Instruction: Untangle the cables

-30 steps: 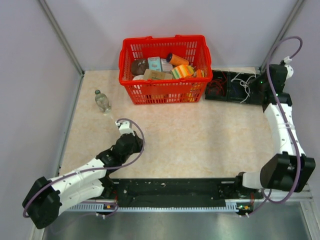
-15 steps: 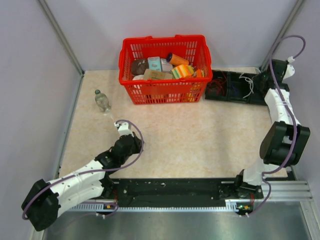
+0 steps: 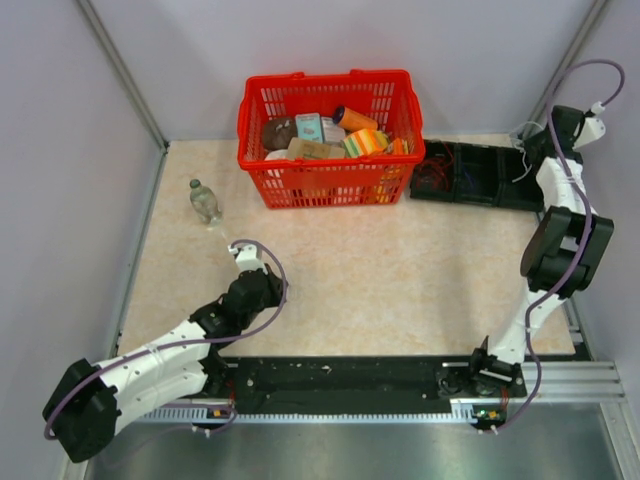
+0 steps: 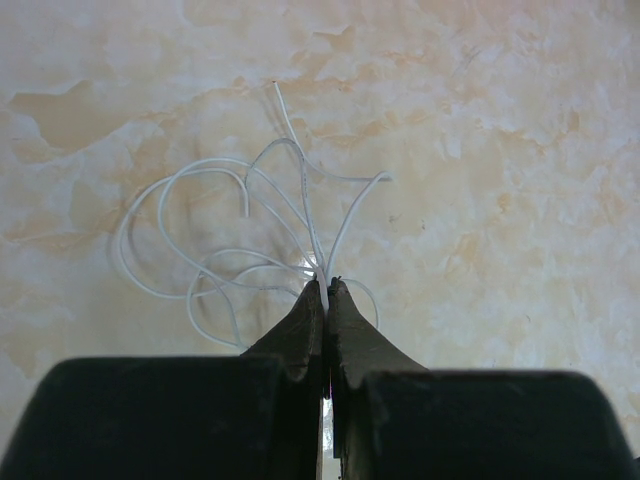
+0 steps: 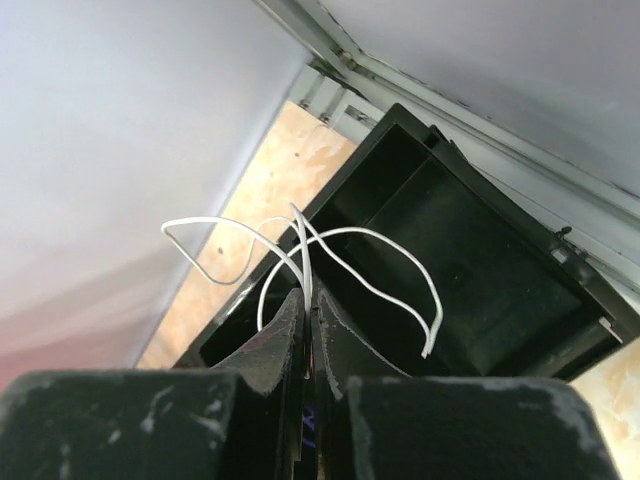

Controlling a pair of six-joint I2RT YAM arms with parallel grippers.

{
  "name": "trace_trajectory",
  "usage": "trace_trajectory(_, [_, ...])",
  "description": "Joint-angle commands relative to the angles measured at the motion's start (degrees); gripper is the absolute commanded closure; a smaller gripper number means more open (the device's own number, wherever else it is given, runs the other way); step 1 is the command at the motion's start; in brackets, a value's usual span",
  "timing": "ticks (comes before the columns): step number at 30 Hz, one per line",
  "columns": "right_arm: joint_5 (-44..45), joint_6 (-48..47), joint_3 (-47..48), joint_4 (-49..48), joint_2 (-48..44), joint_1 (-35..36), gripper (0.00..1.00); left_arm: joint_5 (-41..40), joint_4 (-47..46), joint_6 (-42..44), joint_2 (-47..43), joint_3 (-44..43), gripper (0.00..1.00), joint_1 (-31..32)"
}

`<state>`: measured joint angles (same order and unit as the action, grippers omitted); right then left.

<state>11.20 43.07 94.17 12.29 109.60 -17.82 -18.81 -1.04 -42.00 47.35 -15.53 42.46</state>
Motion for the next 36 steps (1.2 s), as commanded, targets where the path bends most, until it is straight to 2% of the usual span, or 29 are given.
trace_trajectory(1, [-1.36, -1.76, 5.75, -1.66, 5.09, -1.77, 1.00, 0.44, -3.18, 0.69, -0.60, 0.15, 1.00, -0.01])
trace_trajectory(14, [0.05, -9.93, 6.55, 0.19, 10.81, -3.44, 1.00, 0.61, -3.09, 0.78, 0.90, -0.47, 1.00, -0.01])
trace_trajectory(16, [2.14, -10.73, 7.34, 2.98, 10.90, -3.44, 1.00, 0.70, -3.18, 0.78, 1.16, -0.73, 1.00, -0.01])
trace_trajectory(20, [3.48, -12.74, 1.55, -1.13, 7.74, -3.62, 1.00, 0.35, -2.92, 0.60, 1.60, -1.08, 1.00, -0.09])
trace_trajectory(26, [-1.00, -13.44, 6.72, 0.00, 11.41, -3.62, 1.00, 0.61, -2.92, 0.78, 1.60, -1.08, 1.00, -0.09])
trace_trajectory(32, [4.44, -13.36, 8.14, 2.82, 11.87, -3.71, 1.00, 0.44, -2.39, 0.60, 1.08, -1.35, 1.00, -0.01])
trace_trajectory(36, [4.26, -13.37, 7.26, 3.61, 11.60, -3.71, 1.00, 0.88, -2.65, 0.87, 1.16, -1.78, 1.00, -0.09])
